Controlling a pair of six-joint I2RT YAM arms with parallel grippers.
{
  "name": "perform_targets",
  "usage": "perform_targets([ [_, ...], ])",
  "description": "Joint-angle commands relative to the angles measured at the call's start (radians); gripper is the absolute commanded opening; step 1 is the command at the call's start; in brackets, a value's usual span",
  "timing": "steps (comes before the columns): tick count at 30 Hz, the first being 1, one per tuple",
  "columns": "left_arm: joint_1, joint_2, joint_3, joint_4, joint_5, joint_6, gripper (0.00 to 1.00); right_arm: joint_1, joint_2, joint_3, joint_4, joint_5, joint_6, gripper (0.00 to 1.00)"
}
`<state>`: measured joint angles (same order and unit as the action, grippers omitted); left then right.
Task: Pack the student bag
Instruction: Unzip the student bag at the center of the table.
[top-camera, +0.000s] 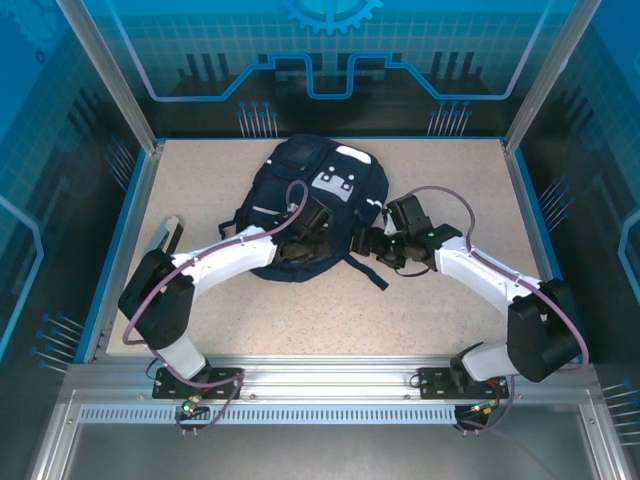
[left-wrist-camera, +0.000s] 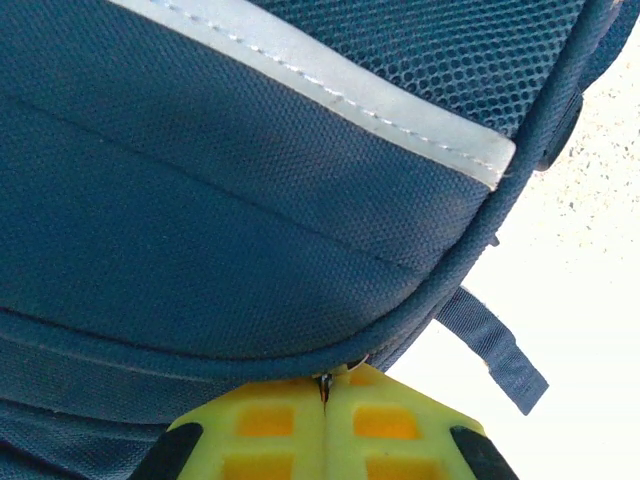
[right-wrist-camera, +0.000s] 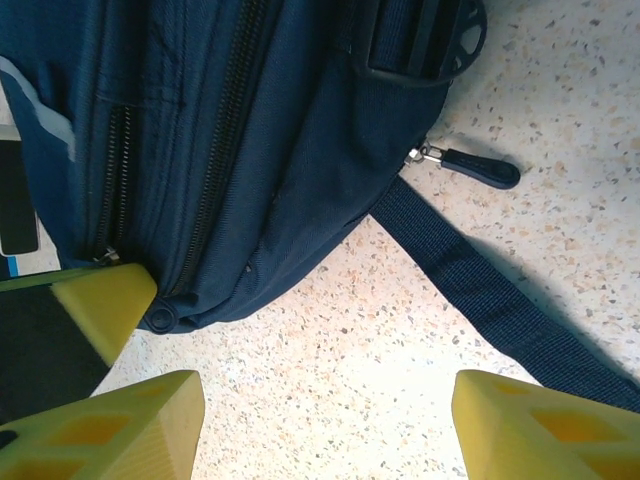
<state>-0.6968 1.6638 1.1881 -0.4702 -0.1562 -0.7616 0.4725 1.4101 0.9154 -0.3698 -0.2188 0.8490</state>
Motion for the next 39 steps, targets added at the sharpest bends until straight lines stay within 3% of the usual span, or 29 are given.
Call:
perform_targets([
  [1, 0.001, -0.036, 0.016, -0.039, -0.046, 0.055, 0.0, 0.029, 0.037, 0.031, 0.044, -0.042, 0.039, 0.66],
  [7, 0.002, -0.085, -0.028, 0.024, 0.053, 0.174, 0.0, 0.055, 0.122, 0.073, 0.185, -0.097, 0.145, 0.63],
  [14, 0.001, -0.114, -0.058, 0.083, 0.148, 0.201, 0.0, 0.057, 0.224, 0.096, 0.274, -0.126, 0.225, 0.47],
  [20, 0.002, -0.116, -0.067, 0.098, 0.172, 0.207, 0.0, 0.052, 0.27, 0.095, 0.353, -0.145, 0.246, 0.41],
  [22, 0.003, -0.117, -0.064, 0.087, 0.166, 0.217, 0.0, 0.048, 0.286, 0.113, 0.35, -0.145, 0.228, 0.31],
  [25, 0.006, -0.127, -0.059, 0.049, 0.134, 0.235, 0.0, 0.04, 0.296, 0.139, 0.29, -0.112, 0.197, 0.09],
  [28, 0.024, -0.152, -0.069, -0.005, 0.084, 0.258, 0.0, 0.032, 0.262, 0.142, 0.189, -0.047, 0.154, 0.01],
  [35, 0.131, -0.227, -0.148, -0.086, 0.07, 0.304, 0.0, -0.041, 0.108, 0.085, -0.045, 0.087, 0.017, 0.0],
  [39, 0.172, -0.257, -0.193, -0.066, 0.078, 0.331, 0.0, -0.11, 0.066, 0.062, -0.108, 0.079, -0.048, 0.0],
])
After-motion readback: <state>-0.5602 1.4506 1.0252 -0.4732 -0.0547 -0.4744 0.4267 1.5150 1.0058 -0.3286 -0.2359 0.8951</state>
